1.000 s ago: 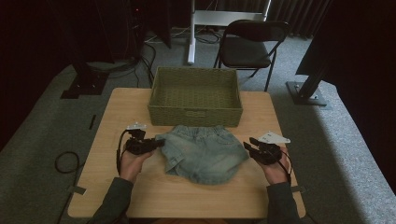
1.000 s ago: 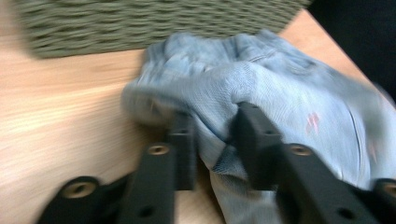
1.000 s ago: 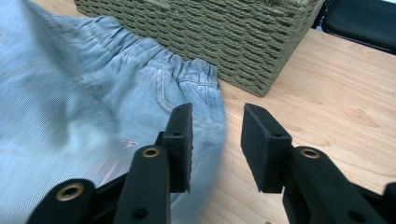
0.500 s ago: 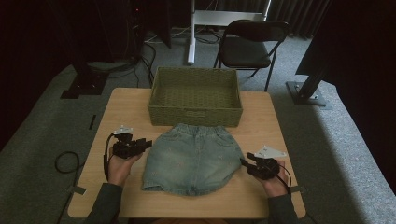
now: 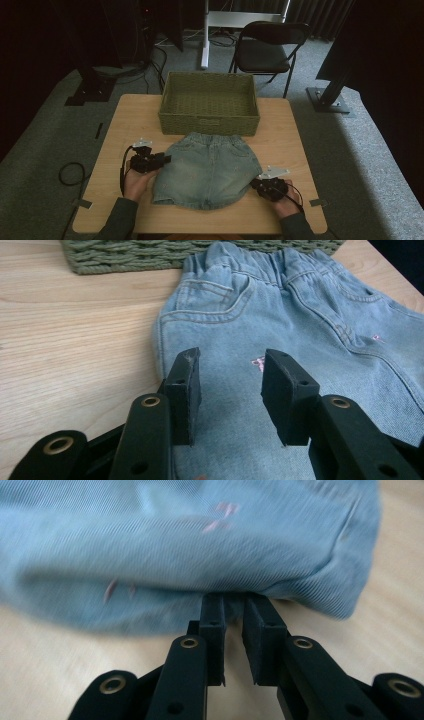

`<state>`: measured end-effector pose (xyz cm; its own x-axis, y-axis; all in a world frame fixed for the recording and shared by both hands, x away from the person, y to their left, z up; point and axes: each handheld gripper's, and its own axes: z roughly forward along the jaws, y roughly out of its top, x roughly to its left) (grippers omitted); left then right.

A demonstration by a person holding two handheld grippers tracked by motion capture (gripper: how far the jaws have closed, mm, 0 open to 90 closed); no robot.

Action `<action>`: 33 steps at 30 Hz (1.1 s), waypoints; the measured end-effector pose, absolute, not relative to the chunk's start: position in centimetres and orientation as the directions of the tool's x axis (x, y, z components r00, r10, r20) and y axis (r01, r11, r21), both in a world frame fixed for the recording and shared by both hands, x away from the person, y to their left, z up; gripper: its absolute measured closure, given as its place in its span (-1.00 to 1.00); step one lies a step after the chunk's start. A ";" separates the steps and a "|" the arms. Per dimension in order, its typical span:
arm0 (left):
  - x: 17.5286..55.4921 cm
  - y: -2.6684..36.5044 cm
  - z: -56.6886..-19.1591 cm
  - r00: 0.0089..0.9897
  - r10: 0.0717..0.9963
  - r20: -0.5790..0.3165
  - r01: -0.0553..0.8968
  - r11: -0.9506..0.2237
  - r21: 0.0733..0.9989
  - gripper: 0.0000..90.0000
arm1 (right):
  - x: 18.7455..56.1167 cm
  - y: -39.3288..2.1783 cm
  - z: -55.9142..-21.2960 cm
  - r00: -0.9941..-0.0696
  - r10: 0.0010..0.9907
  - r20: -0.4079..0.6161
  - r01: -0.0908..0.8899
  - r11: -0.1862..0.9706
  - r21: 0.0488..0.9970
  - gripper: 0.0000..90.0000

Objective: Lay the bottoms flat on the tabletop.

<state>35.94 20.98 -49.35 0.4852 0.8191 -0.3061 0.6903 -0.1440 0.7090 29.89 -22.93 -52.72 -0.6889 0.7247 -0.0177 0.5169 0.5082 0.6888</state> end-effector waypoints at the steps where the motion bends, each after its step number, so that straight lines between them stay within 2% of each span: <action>1: 36.0 20.9 -49.4 0.488 0.818 -0.306 0.690 -0.146 0.709 0.32 | 30.2 -22.8 -52.5 -0.683 0.730 -0.021 0.512 0.499 0.699 0.77; 4: 36.1 20.5 -49.6 0.494 0.813 -0.306 0.693 -0.156 0.704 0.32 | 31.3 -22.2 -52.0 -0.670 0.741 -0.042 0.495 0.489 0.718 0.73; 8: 36.1 19.9 -49.8 0.511 0.806 -0.300 0.689 -0.174 0.704 0.32 | 32.6 -21.1 -52.7 -0.677 0.736 -0.031 0.514 0.502 0.696 0.49; 10: 36.0 19.6 -49.9 0.521 0.804 -0.287 0.682 -0.190 0.706 0.31 | 32.6 -20.7 -53.2 -0.675 0.736 -0.058 0.521 0.530 0.669 0.52; 16: 36.0 18.8 -50.2 0.539 0.798 -0.271 0.679 -0.221 0.700 0.31 | 31.7 -21.5 -52.9 -0.658 0.751 -0.047 0.553 0.526 0.646 0.65; 20: 36.0 18.4 -50.7 0.549 0.797 -0.253 0.682 -0.251 0.687 0.31 | 29.7 -23.5 -52.8 -0.627 0.778 -0.023 0.595 0.498 0.630 0.66; 28: 35.8 18.1 -51.6 0.547 0.804 -0.233 0.691 -0.277 0.668 0.31 | 26.5 -25.8 -52.2 -0.613 0.789 -0.039 0.611 0.505 0.610 0.59; 33: 35.7 18.1 -52.4 0.546 0.809 -0.216 0.699 -0.299 0.650 0.31 | 26.1 -26.3 -50.9 -0.595 0.802 -0.057 0.552 0.458 0.696 0.42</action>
